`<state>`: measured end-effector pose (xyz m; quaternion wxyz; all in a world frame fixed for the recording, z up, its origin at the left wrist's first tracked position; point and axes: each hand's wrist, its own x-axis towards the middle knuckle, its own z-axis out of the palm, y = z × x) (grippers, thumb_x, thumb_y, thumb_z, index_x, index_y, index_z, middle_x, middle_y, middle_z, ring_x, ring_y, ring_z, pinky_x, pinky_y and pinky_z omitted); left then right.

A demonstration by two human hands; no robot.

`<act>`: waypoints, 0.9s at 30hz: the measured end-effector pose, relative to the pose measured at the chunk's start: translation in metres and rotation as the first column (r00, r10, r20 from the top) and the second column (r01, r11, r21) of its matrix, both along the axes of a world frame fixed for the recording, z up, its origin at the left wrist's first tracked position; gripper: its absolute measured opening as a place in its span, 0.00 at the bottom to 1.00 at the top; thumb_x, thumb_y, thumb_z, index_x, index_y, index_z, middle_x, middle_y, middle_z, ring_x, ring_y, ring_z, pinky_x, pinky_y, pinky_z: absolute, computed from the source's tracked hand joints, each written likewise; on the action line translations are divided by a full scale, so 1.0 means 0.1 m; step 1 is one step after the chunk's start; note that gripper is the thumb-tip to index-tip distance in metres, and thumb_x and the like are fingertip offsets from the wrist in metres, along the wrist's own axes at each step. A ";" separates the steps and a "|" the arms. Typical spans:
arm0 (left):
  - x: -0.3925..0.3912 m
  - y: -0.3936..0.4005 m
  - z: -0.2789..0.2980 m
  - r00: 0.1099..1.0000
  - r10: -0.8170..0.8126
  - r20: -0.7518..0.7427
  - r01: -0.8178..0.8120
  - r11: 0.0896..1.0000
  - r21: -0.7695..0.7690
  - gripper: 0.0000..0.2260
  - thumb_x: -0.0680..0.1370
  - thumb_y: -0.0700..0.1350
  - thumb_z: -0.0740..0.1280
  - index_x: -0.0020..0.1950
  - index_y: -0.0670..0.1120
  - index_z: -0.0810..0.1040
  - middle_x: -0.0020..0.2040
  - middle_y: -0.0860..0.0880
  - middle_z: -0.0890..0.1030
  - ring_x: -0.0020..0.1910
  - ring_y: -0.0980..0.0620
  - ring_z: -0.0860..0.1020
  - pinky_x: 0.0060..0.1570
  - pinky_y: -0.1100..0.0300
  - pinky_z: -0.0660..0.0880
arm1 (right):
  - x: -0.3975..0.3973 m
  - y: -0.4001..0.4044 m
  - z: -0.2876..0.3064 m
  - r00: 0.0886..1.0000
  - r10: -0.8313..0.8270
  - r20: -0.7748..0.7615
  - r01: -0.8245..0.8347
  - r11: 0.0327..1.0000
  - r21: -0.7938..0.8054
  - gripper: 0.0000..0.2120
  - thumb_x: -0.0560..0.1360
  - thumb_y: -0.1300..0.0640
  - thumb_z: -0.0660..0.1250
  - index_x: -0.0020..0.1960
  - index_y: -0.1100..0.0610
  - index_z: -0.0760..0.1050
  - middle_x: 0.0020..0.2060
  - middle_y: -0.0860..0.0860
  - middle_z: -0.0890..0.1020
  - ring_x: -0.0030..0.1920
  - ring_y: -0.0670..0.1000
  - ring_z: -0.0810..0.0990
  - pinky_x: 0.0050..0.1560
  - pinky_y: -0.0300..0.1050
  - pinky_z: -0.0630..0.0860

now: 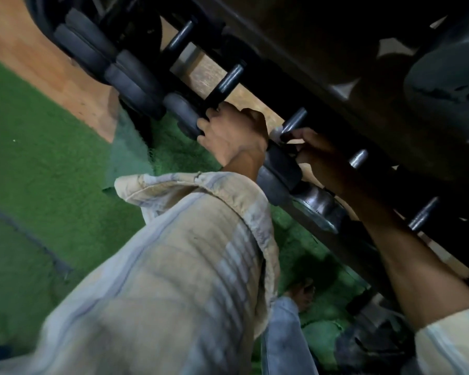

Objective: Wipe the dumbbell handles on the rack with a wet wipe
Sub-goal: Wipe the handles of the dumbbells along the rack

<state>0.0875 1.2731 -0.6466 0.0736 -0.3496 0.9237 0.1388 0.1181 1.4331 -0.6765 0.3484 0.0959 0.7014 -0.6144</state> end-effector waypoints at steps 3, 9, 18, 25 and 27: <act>0.00 0.00 -0.01 1.000 0.003 -0.010 -0.003 1.000 -0.004 0.19 0.76 0.54 0.58 0.59 0.46 0.79 0.61 0.45 0.78 0.62 0.40 0.72 0.58 0.46 0.69 | 0.08 0.04 -0.04 0.995 -0.101 -0.008 0.101 0.993 0.067 0.09 0.69 0.47 0.71 0.49 0.47 0.79 0.44 0.44 0.83 0.45 0.43 0.82 0.47 0.45 0.75; 0.00 0.00 -0.01 0.999 0.018 -0.029 -0.018 1.000 0.003 0.18 0.76 0.53 0.57 0.58 0.46 0.80 0.60 0.45 0.79 0.62 0.40 0.72 0.58 0.45 0.69 | 0.08 -0.05 -0.06 0.900 -0.371 0.228 0.409 0.899 -0.153 0.12 0.75 0.66 0.61 0.52 0.52 0.66 0.50 0.58 0.80 0.44 0.53 0.79 0.37 0.42 0.75; 0.00 0.02 -0.04 0.999 0.025 -0.042 -0.025 1.000 0.000 0.18 0.75 0.53 0.59 0.57 0.46 0.80 0.60 0.45 0.79 0.62 0.41 0.72 0.58 0.46 0.68 | -0.08 -0.27 -0.23 0.844 -0.472 0.255 0.475 0.878 0.053 0.11 0.77 0.67 0.63 0.57 0.56 0.73 0.45 0.58 0.81 0.45 0.56 0.81 0.46 0.50 0.77; -0.02 0.01 -0.08 0.999 0.026 -0.041 -0.026 1.000 -0.001 0.18 0.74 0.54 0.59 0.56 0.46 0.80 0.59 0.45 0.79 0.61 0.41 0.72 0.57 0.45 0.69 | -0.09 -0.20 -0.36 0.921 -0.376 0.100 0.336 0.898 0.284 0.14 0.77 0.67 0.64 0.62 0.61 0.76 0.49 0.58 0.82 0.46 0.53 0.82 0.35 0.37 0.78; -0.02 0.00 -0.09 0.998 0.035 -0.046 -0.035 0.999 0.000 0.18 0.74 0.54 0.60 0.56 0.46 0.80 0.58 0.45 0.79 0.60 0.41 0.72 0.57 0.45 0.69 | -0.11 -0.14 -0.35 0.940 -0.333 0.077 0.293 0.900 0.323 0.13 0.77 0.67 0.67 0.61 0.61 0.77 0.43 0.54 0.81 0.36 0.42 0.81 0.28 0.28 0.72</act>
